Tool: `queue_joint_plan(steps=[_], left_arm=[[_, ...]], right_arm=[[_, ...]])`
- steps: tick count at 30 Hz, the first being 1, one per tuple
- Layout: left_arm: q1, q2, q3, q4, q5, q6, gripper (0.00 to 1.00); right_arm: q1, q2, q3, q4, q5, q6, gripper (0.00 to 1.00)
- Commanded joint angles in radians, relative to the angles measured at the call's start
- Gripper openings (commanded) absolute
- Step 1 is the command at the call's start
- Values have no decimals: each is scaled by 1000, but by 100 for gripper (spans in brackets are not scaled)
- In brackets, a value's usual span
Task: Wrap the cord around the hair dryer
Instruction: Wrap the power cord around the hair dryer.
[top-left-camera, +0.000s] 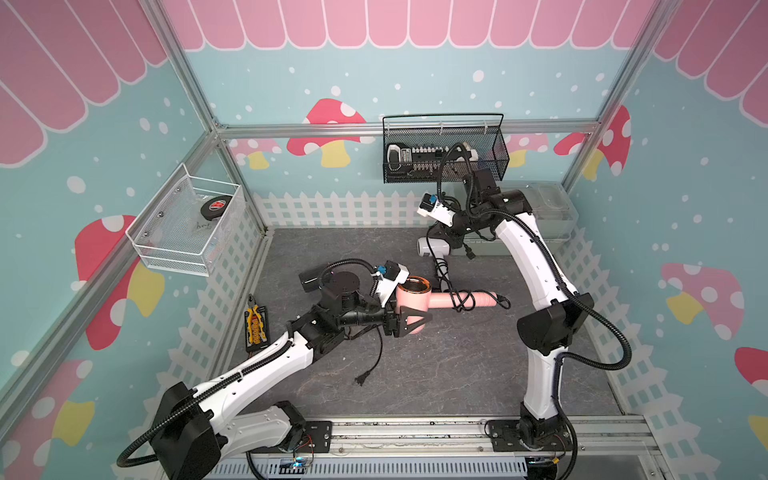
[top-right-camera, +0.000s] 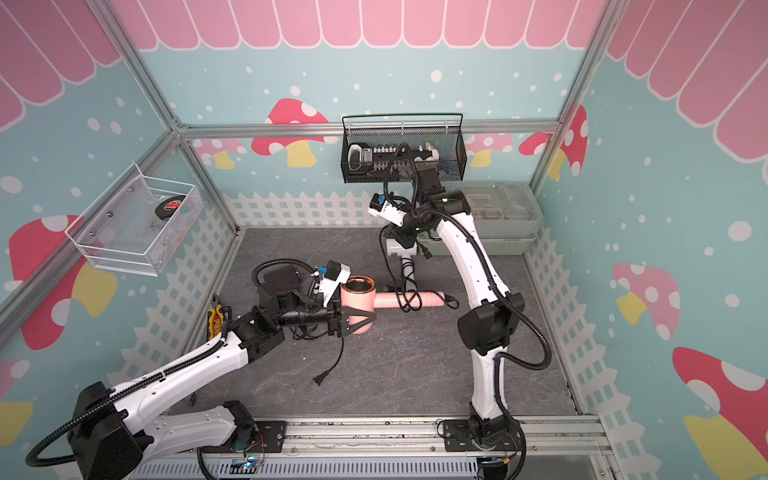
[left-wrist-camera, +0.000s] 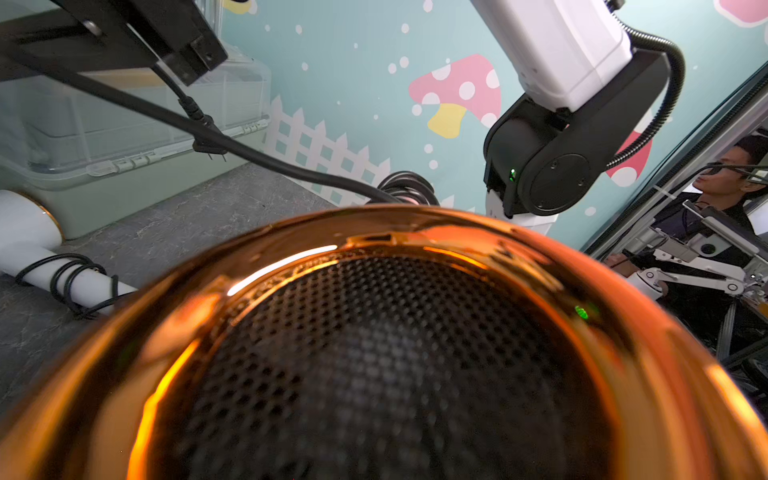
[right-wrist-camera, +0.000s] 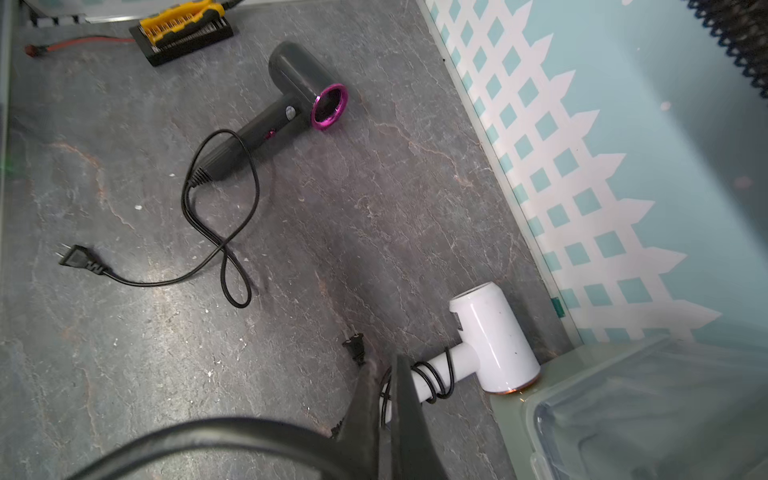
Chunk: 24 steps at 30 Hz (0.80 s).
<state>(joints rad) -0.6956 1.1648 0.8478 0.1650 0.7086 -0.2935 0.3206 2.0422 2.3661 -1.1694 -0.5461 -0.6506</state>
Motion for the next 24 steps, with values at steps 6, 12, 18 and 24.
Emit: queue_joint_plan(steps=[6,12,18,24], left_arm=[[41,-77,-50,253,146,-103,0],[96,-82,-62,381,181,-200,0],[122,-68,-62,435,178,-229,0],[150,-54,-75,510,161,-271,0]], right_arm=[[-131,-2,-110,26,-277,-35,0],[-179,-5,-230,50,-417,-35,0],[-186,-56,-403,181,-450,61,0],[-207,-209,-702,473,-473,235,0]])
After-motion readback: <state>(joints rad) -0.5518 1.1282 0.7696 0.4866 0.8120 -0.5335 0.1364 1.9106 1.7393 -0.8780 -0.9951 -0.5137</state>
